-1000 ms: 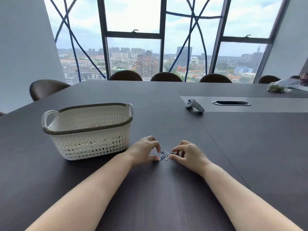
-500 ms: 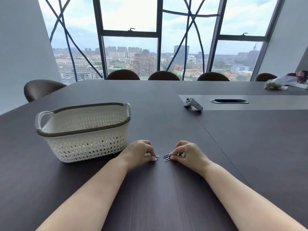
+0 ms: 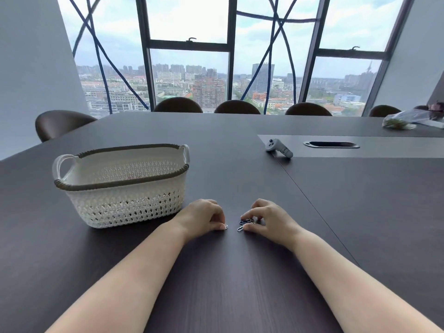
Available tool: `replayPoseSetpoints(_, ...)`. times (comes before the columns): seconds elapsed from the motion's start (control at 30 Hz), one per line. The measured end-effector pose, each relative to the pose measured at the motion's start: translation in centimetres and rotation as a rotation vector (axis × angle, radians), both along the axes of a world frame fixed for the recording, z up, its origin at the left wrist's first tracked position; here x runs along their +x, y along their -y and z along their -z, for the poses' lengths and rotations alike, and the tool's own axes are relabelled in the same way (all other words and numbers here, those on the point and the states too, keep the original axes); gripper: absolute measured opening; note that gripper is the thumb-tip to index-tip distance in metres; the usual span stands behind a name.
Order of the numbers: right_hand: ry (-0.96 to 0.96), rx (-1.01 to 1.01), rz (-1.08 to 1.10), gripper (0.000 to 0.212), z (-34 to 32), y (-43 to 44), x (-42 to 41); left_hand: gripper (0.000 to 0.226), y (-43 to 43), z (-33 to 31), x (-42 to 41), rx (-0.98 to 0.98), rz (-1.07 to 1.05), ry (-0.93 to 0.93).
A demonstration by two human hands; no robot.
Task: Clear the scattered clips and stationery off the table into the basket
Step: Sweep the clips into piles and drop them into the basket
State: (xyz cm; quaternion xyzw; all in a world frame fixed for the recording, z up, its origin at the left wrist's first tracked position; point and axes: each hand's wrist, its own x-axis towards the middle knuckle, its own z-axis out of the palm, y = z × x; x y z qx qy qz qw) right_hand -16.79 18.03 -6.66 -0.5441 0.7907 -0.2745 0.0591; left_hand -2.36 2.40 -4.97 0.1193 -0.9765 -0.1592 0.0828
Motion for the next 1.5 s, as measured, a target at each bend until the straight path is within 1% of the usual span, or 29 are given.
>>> replayPoseSetpoints(0.13,0.0,0.007,0.015,0.009,-0.2,0.4,0.4,0.019,-0.2,0.0,-0.2,-0.034,0.004,0.064)
replayPoseSetpoints(0.23,-0.021,0.04,0.02,0.006,-0.4,0.6,0.7,0.019,-0.1,0.3,-0.1,-0.009,-0.004,0.094)
replayPoseSetpoints(0.43,-0.137,0.108,0.077,0.013,-0.6,0.8,1.0,0.018,-0.1,0.3,-0.1,0.036,-0.016,0.071)
replayPoseSetpoints(0.57,-0.076,0.101,0.114,0.02,-0.7,0.8,1.0,0.019,-0.1,0.2,0.0,0.063,-0.025,0.055)
replayPoseSetpoints(0.67,-0.044,0.122,0.141,0.015,-0.8,0.9,1.0,0.019,-0.2,0.1,0.0,0.067,-0.038,0.067)
replayPoseSetpoints(0.8,0.007,0.183,0.182,0.015,-0.7,1.0,0.8,0.021,-0.4,-0.1,-0.1,0.048,-0.046,0.131)
replayPoseSetpoints(0.9,-0.005,0.243,0.194,0.017,-0.7,1.2,0.9,0.02,-0.6,-0.1,-0.1,0.018,-0.039,0.148)
replayPoseSetpoints(1.03,-0.051,0.268,0.182,0.018,-0.7,1.2,1.1,0.017,-0.6,-0.3,0.0,0.017,-0.026,0.128)
replayPoseSetpoints(1.1,-0.066,0.238,0.166,0.013,-0.6,0.9,1.1,0.017,-0.6,-0.4,0.1,0.034,-0.024,0.114)
replayPoseSetpoints(1.17,-0.058,0.164,0.147,0.002,-0.3,0.5,0.9,0.016,-0.6,-0.3,0.1,0.029,-0.017,0.108)
replayPoseSetpoints(1.3,0.112,-0.04,0.151,0.009,0.0,0.0,0.4,0.013,-0.5,0.3,0.0,0.008,0.003,0.04)
replayPoseSetpoints(1.4,0.219,-0.136,0.155,0.015,0.2,0.0,0.2,0.011,-0.9,0.7,-0.2,0.127,0.01,-0.068)
replayPoseSetpoints(1.5,0.413,-0.278,0.176,0.025,0.2,0.1,-0.2,0.011,-1.5,1.0,-0.5,0.18,0.011,-0.125)
